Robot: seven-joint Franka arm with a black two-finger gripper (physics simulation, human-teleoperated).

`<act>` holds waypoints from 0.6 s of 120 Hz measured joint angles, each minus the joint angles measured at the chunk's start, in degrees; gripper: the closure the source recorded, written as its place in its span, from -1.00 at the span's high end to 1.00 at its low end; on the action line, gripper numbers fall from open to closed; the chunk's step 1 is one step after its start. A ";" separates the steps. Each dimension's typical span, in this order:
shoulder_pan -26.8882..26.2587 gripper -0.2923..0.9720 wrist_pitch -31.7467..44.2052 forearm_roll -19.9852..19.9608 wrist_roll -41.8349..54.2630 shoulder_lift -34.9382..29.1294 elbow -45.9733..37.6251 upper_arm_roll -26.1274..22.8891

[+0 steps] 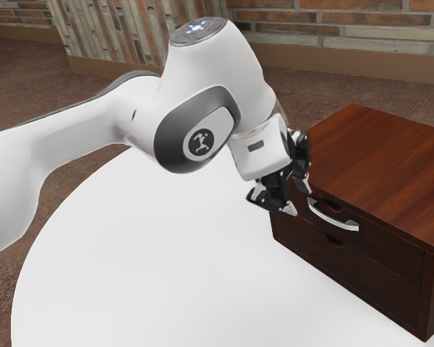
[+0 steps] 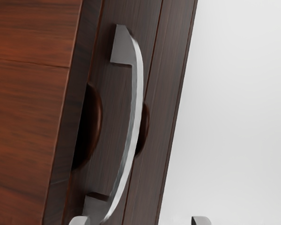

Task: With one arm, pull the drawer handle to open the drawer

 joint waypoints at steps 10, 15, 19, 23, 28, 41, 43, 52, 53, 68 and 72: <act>-1.10 -0.20 0.51 0.11 -0.09 0.17 -0.08 0.05; -1.48 -0.20 0.77 0.11 -0.13 0.23 -0.28 0.04; -1.66 -0.20 0.99 0.07 -0.16 0.28 -0.70 0.06; -1.68 -0.20 1.22 0.04 -0.19 0.31 -1.13 0.09; -1.55 -0.20 1.49 -0.04 -0.23 0.46 -1.48 0.10; -1.48 -0.20 2.22 -0.24 -0.35 0.64 -2.41 0.14; -1.52 -0.19 2.36 -0.24 -0.37 0.65 -2.54 0.16; -1.72 -0.15 3.02 -0.03 -0.46 0.64 -2.81 0.26; -1.77 -0.13 3.15 0.02 -0.47 0.63 -2.89 0.29; -2.40 -0.17 5.49 2.29 -0.56 0.67 -4.07 0.12; -2.44 -0.18 6.04 2.62 -0.59 0.68 -4.47 0.08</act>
